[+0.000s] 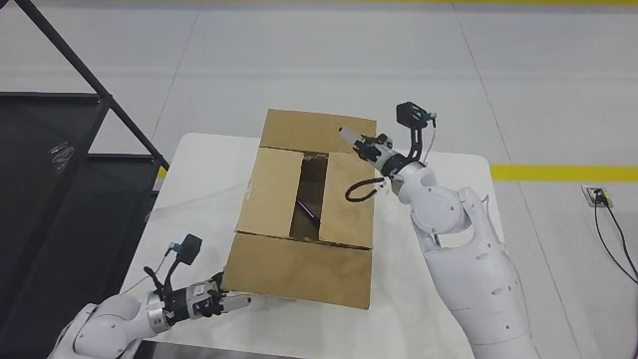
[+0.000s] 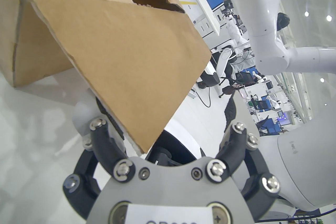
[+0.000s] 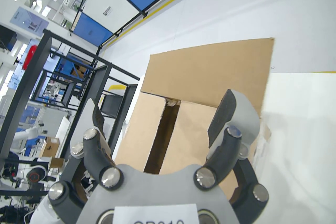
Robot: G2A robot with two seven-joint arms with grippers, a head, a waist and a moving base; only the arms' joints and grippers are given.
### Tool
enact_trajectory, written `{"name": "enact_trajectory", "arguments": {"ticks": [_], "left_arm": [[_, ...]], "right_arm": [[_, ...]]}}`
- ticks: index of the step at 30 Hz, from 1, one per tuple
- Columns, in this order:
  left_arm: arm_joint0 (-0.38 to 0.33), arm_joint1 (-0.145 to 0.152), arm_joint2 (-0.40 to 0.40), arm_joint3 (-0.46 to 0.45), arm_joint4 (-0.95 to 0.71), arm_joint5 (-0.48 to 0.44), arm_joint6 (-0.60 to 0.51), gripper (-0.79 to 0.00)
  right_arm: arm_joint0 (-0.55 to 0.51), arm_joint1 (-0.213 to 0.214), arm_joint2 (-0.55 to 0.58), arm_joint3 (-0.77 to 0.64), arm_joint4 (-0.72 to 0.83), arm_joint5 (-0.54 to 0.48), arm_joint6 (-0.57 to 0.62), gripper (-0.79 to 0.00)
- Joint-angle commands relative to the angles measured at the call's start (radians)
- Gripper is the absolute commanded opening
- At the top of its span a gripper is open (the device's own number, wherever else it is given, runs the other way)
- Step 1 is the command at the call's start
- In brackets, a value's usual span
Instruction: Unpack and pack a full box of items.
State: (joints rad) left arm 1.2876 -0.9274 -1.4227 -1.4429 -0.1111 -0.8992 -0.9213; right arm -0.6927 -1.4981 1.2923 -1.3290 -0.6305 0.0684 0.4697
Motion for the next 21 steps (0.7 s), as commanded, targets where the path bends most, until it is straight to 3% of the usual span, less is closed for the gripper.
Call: {"name": "enact_trajectory", "arguments": {"ticks": [1,5,11,21], "left_arm": [[-0.01,0.018,0.017,0.005,-0.063,-0.007,0.007,0.0],[-0.03,0.045,0.043,-0.005,-0.165,-0.024,0.024,0.0],[-0.054,0.081,0.075,-0.036,-0.21,-0.056,0.056,0.0],[-0.121,0.102,0.116,-0.018,-0.294,-0.085,0.085,0.0]], "right_arm": [[0.009,0.0,0.01,0.029,0.007,0.017,-0.032,0.0],[0.041,-0.005,0.021,0.131,0.037,0.04,-0.108,0.0],[0.12,-0.019,0.001,0.337,0.09,-0.008,-0.2,0.0],[0.264,-0.053,-0.03,0.693,0.233,-0.207,-0.262,0.0]]}}
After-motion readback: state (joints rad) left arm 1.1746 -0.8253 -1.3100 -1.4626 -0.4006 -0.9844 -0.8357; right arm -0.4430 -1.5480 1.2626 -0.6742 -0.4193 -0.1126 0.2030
